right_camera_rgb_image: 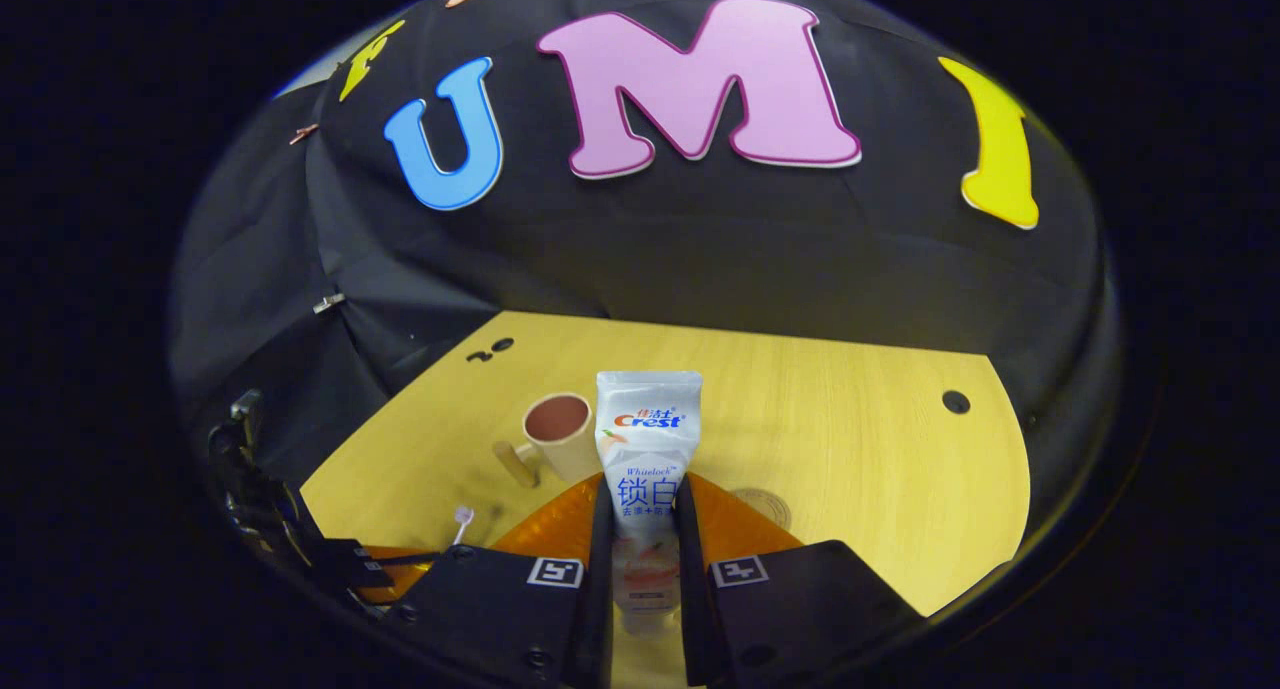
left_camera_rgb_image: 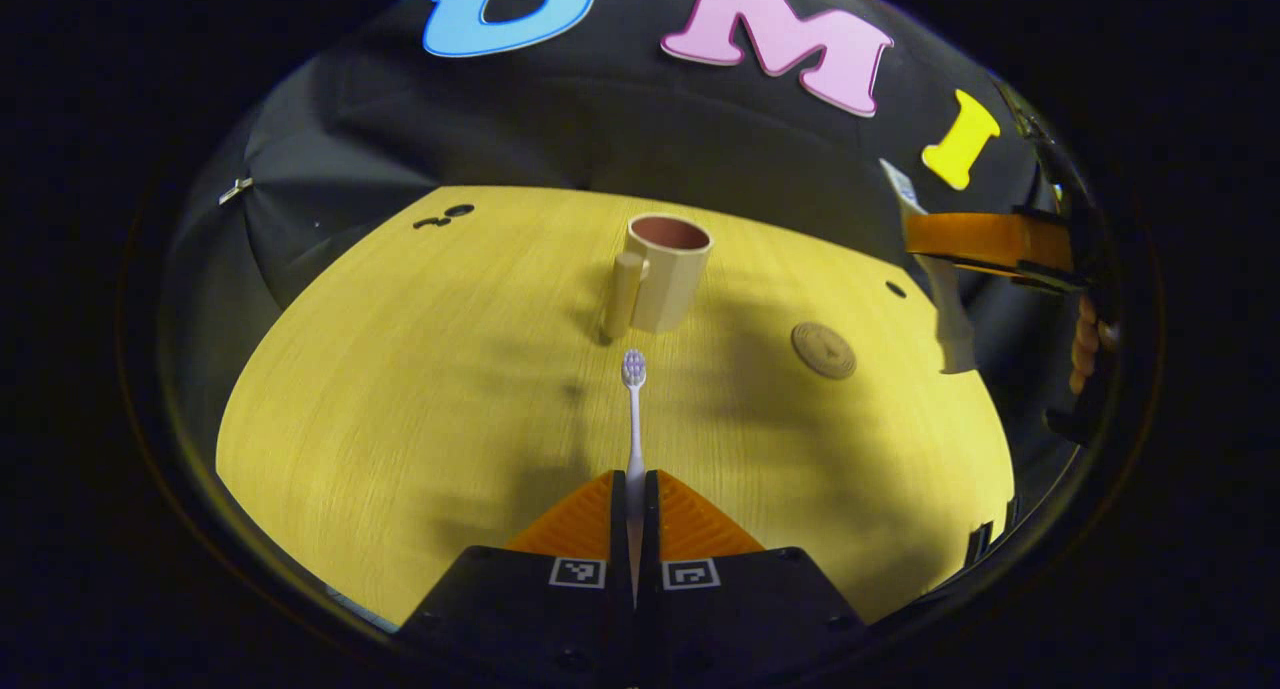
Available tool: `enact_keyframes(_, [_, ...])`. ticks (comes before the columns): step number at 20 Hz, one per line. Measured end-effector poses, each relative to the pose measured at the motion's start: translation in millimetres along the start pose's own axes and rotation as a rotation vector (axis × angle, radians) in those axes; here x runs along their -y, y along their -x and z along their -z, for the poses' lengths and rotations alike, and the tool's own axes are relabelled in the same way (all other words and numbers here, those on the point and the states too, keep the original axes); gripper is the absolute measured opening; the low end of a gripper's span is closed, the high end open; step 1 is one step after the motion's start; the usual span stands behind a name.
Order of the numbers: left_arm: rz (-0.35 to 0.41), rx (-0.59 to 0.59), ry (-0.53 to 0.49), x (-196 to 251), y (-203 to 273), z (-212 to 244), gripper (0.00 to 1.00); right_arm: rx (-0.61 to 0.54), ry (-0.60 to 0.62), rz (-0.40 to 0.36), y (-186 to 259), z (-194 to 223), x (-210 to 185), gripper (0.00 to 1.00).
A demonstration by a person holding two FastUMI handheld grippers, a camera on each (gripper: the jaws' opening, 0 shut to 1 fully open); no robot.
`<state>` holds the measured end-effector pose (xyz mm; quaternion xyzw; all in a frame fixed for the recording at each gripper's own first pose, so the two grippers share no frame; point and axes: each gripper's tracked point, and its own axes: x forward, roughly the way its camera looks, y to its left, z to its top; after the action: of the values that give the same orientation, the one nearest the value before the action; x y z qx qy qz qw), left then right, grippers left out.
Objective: Put the toothbrush and toothpaste on the desktop into the cup, then pick up the cup and place it on the coaster on the desktop.
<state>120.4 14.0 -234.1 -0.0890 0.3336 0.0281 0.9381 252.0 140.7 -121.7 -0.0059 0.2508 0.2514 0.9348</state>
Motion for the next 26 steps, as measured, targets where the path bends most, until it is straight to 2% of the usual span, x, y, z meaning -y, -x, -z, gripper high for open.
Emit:
enact_keyframes(7, [0.018, 0.139, 0.041, -8, 42, -43, 0.06, 0.155, 0.011, -0.03, -50, -66, -35, 0.31])
enact_keyframes(13, [0.04, 0.239, 0.123, -22, 60, -61, 0.06, 0.273, -0.007, -0.039, -96, -102, -56, 0.31])
enact_keyframes(17, [0.035, 0.295, 0.141, -31, 65, -69, 0.06, 0.321, 0.007, -0.069, -128, -111, -77, 0.31])
enact_keyframes(19, [0.057, 0.315, 0.153, -29, 64, -71, 0.06, 0.344, 0.009, -0.082, -140, -113, -86, 0.31])
enact_keyframes(22, [0.086, 0.337, 0.189, -30, 57, -75, 0.06, 0.356, 0.041, -0.082, -160, -106, -93, 0.31])
enact_keyframes(26, [0.088, 0.364, 0.211, -36, 53, -81, 0.06, 0.348, 0.072, -0.072, -181, -93, -93, 0.31])
